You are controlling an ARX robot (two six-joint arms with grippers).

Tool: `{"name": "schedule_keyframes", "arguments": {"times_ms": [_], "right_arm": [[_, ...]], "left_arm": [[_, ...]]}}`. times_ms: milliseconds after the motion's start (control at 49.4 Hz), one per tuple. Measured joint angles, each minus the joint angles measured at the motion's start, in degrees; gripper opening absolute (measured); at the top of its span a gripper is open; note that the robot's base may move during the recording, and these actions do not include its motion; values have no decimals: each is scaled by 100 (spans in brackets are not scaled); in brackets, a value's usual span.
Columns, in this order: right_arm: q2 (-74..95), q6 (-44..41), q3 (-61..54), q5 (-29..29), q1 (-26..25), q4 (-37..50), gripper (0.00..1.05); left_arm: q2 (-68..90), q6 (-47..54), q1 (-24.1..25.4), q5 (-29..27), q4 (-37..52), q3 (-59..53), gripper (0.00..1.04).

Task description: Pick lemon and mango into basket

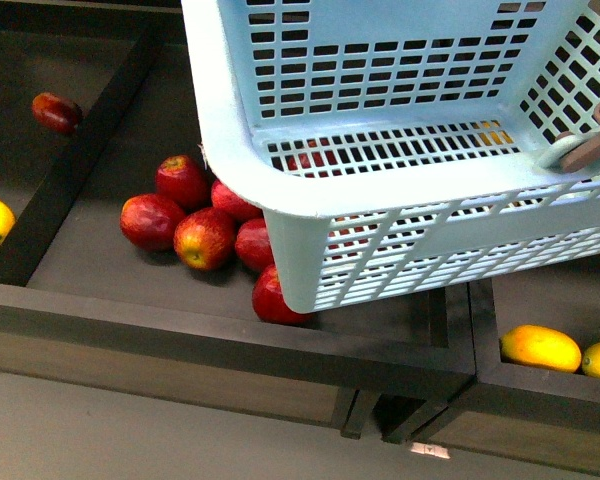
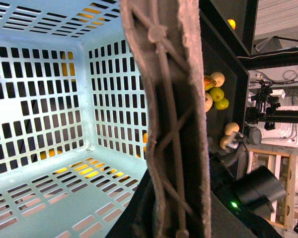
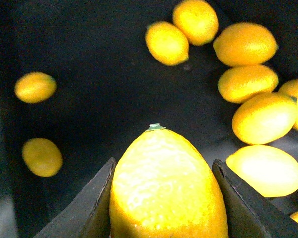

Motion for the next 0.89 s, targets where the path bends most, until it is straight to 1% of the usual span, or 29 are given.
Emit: {"name": "schedule_keyframes", "arguments": {"times_ms": [142,243,405,446,527,608,709,830,851,891], "right_arm": [[-962,142,-260,-306,37,-175,49],[-1676,299,-317,-402,238,-328,48],[-2522,586,-317,-396,1088,-520,48],[-2643,605,-317,-339,1379,-549,48],[-2756,605,-334,-219,1735,-564,48],[-2874,605,-444,-46,2264,-584,48],[-2881,603,-590,127,2647,-592,48],[-2889,595,-855,289,2962,-638,48],[-2889,581,-892,299,2988,-638,50],[-2892,586,-933,339,3025,-654,58]], "left_arm": [[0,0,0,-2,0,0,6],[0,-2,0,2,0,0,6],[0,-2,0,0,0,0,6],[0,-2,0,0,0,0,6],[0,-2,0,0,0,0,6],[0,-4,0,0,0,0,6],[0,-4,0,0,0,0,6],[0,-4,0,0,0,0,6],[0,-2,0,0,0,0,6],[0,-2,0,2,0,0,6]]}}
